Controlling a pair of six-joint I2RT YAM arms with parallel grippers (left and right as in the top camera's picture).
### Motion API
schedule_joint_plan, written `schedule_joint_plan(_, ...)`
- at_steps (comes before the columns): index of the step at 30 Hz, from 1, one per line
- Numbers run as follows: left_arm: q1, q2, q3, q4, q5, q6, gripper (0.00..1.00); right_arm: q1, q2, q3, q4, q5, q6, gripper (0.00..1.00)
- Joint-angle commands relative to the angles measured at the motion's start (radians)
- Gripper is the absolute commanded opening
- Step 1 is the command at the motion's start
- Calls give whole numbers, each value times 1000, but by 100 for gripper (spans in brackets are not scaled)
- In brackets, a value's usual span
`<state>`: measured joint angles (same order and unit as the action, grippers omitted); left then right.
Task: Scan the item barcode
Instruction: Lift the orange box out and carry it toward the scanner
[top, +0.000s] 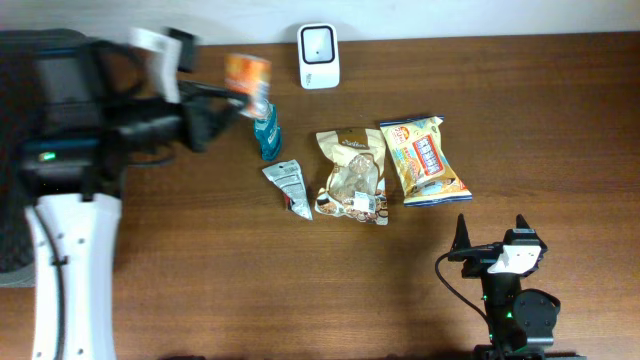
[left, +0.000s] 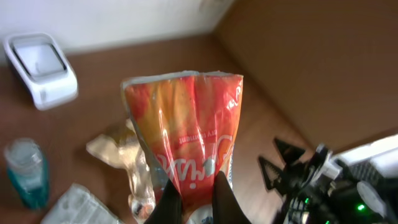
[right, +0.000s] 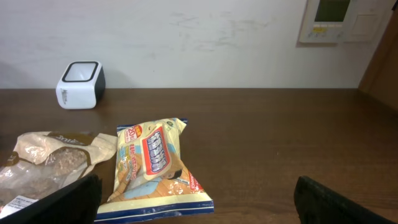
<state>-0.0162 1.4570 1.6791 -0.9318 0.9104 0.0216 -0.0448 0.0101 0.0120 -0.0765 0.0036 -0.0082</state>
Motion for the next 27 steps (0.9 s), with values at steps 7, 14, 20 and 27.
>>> schedule_joint_plan(7, -402, 193, 3, -79, -641, -3, 0, 5, -6, -6, -6, 8, -2, 99)
schedule_joint_plan(14, -515, 435, 3, -42, -699, -3, 0, 5, -6, -6, -6, 8, -2, 98)
schedule_joint_plan(20, -520, 595, 3, 21, -701, -4, 0, 5, -6, -6, -6, 8, -2, 98)
schedule_joint_plan(27, -517, 584, 51, -1, -697, -3, 69, 5, -6, -6, -6, 8, -2, 98)
